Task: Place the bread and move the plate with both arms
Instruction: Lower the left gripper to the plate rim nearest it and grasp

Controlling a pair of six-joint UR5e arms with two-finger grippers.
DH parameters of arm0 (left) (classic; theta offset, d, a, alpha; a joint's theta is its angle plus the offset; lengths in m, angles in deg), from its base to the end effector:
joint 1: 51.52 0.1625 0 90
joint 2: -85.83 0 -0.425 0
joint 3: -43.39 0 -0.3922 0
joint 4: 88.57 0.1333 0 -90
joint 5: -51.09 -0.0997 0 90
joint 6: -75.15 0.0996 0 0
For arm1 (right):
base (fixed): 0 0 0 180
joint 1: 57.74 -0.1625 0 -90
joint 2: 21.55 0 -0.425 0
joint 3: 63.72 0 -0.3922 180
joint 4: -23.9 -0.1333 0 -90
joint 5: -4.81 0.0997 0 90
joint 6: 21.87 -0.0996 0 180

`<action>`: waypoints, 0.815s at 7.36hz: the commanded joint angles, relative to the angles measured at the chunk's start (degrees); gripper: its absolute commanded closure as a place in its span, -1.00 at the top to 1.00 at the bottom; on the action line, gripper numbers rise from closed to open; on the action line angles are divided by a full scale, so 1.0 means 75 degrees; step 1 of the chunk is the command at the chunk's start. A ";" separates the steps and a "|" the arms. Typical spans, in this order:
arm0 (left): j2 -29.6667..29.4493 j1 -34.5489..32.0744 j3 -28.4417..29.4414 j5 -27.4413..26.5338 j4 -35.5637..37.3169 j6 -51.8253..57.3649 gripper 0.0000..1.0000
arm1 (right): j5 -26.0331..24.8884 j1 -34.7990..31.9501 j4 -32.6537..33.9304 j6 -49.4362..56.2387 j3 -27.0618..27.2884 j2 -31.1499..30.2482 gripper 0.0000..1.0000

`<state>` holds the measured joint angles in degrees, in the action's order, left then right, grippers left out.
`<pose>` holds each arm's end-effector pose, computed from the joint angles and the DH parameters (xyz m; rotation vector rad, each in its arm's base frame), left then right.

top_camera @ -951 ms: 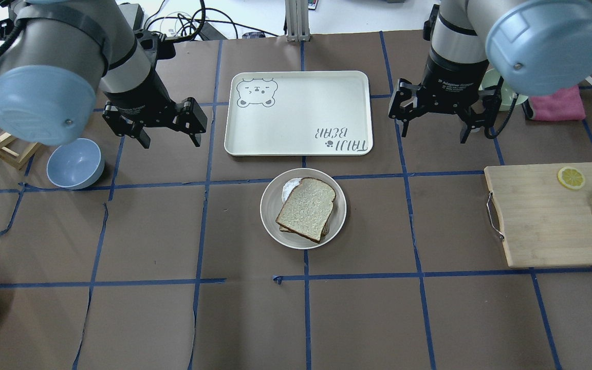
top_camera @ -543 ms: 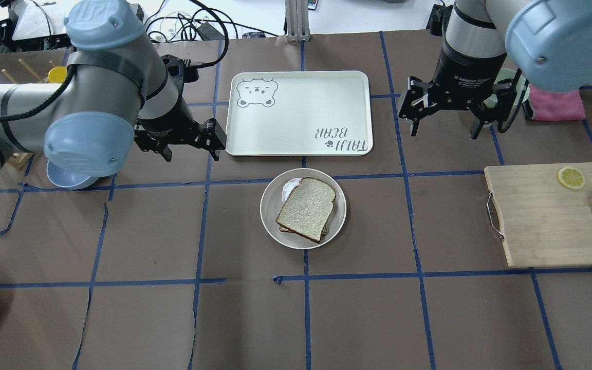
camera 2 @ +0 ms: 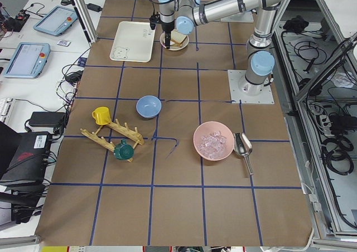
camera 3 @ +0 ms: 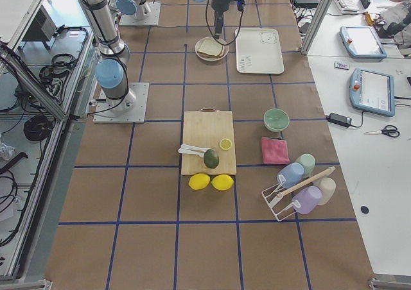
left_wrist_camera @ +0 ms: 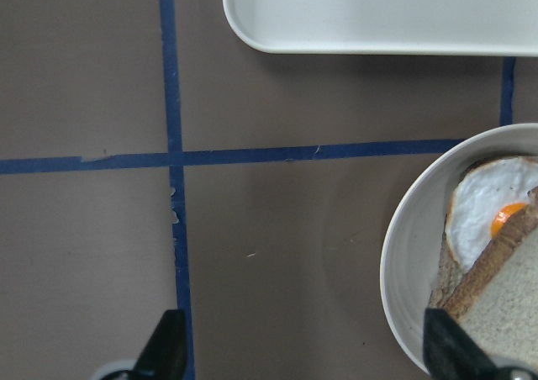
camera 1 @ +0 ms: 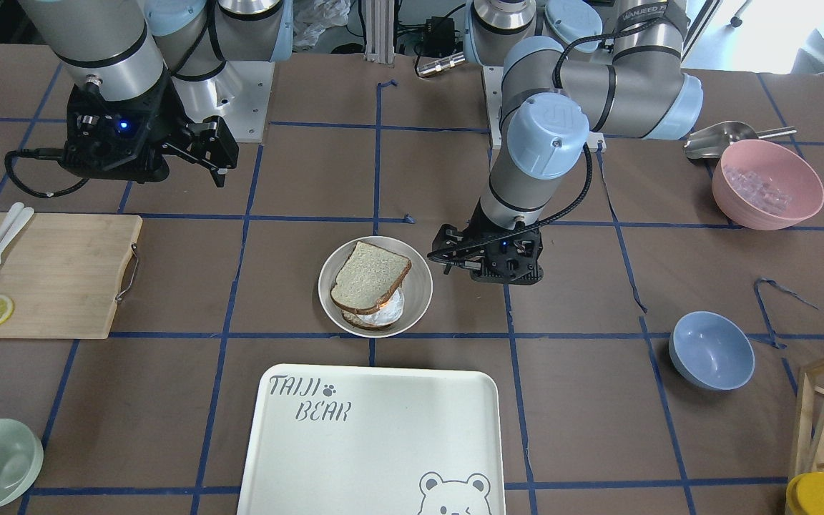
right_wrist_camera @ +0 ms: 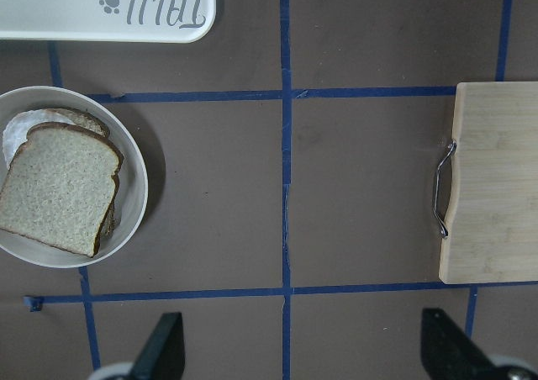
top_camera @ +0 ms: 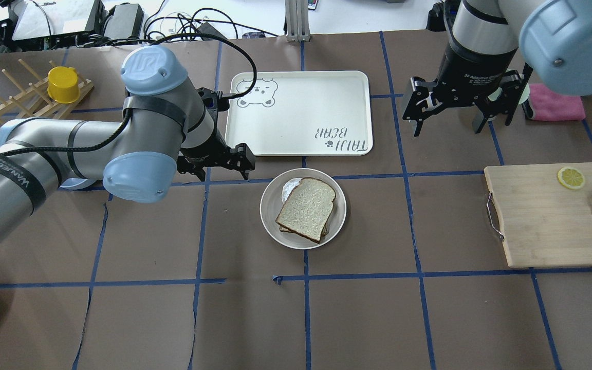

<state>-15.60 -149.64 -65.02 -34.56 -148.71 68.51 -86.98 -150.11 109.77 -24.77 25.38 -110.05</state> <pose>-0.2135 -0.4990 0.2846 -0.0396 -3.0660 -0.0144 0.1505 -0.4886 0.4758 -0.0124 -3.1040 -0.1258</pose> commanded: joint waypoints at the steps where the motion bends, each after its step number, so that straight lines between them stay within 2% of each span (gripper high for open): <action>1: -0.0466 -0.0299 -0.0331 0.0063 0.0714 -0.0240 1.00 | 0.0004 0.0012 0.0047 0.0035 0.0015 -0.0024 1.00; 3: -0.0830 -0.0299 -0.0905 0.0366 0.1826 -0.0193 1.00 | -0.0008 0.0012 0.0105 0.0035 0.0062 -0.0059 1.00; 5: -0.1088 -0.0392 -0.0943 0.0368 0.1995 -0.0193 1.00 | -0.0008 0.0012 0.0152 -0.0001 0.0073 -0.0071 1.00; 6: -0.1182 -0.0451 -0.0931 0.0368 0.1995 -0.0205 0.79 | 0.0004 0.0012 0.0234 -0.0001 0.0074 -0.0083 1.00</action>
<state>-23.44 -152.46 -71.92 -31.86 -134.19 67.04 -87.00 -150.02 110.92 -24.71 25.89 -110.58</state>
